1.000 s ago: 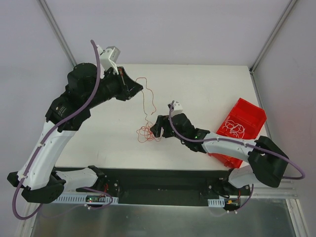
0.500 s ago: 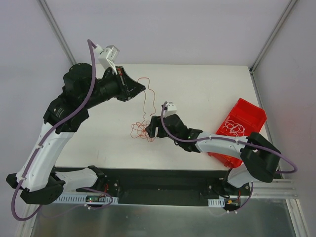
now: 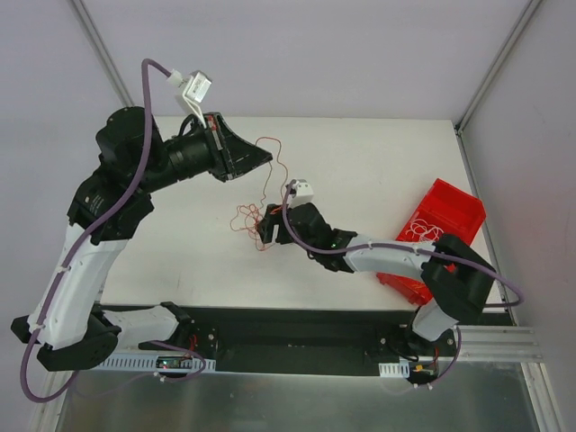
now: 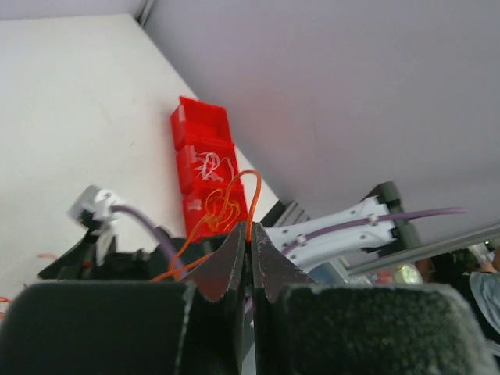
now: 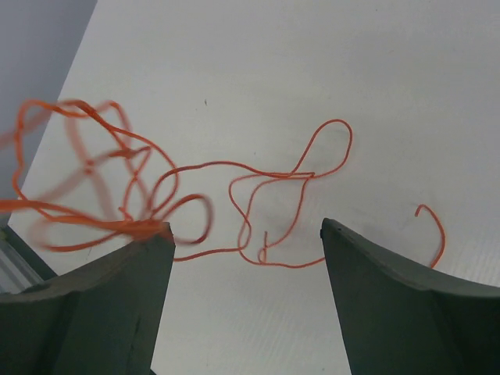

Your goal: Untangle the cables

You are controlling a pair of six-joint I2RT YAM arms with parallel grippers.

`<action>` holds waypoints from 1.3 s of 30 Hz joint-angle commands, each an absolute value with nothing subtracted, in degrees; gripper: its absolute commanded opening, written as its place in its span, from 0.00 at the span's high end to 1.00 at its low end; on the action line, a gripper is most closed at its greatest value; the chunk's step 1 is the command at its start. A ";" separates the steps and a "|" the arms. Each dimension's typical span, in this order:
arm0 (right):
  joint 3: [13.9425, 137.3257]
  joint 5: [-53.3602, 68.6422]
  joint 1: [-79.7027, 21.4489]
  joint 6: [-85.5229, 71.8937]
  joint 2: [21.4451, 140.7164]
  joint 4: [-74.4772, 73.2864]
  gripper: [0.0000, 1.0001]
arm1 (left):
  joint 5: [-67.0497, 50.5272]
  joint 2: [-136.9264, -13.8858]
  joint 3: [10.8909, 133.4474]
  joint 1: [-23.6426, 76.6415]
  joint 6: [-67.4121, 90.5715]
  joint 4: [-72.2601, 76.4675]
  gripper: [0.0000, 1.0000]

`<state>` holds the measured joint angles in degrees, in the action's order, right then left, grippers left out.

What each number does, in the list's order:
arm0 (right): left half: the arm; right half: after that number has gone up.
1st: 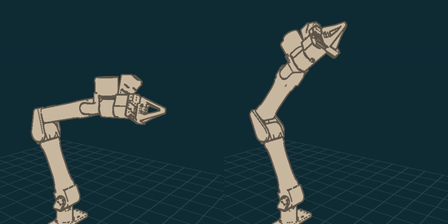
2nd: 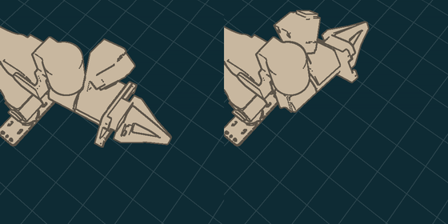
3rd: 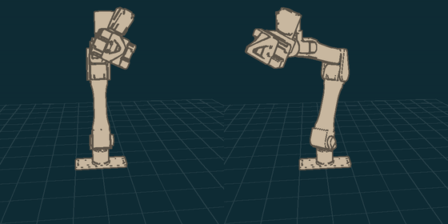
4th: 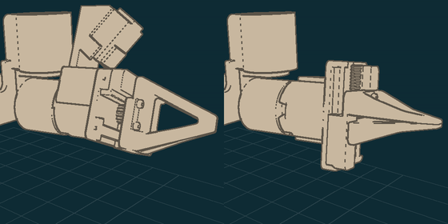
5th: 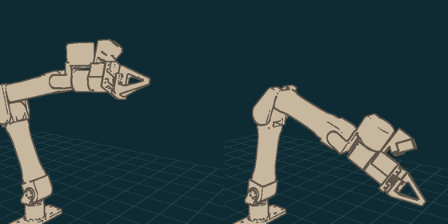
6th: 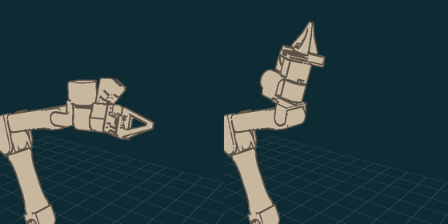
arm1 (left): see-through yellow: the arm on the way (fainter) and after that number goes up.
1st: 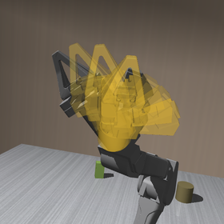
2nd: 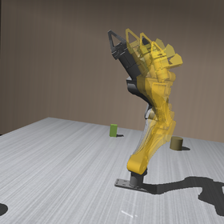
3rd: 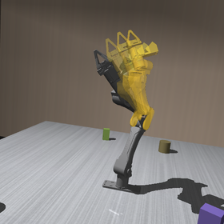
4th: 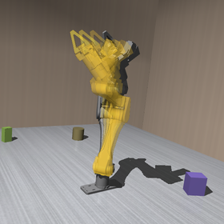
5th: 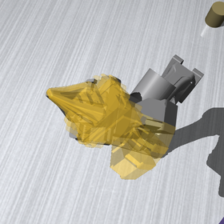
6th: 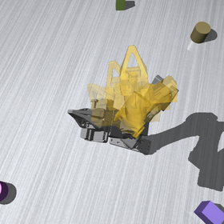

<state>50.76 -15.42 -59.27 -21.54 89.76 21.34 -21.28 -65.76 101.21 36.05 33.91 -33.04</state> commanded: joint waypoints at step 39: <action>36.04 -4.21 -54.75 -11.51 70.84 22.84 0.14 | -9.49 -70.05 103.01 36.30 29.27 -25.49 1.00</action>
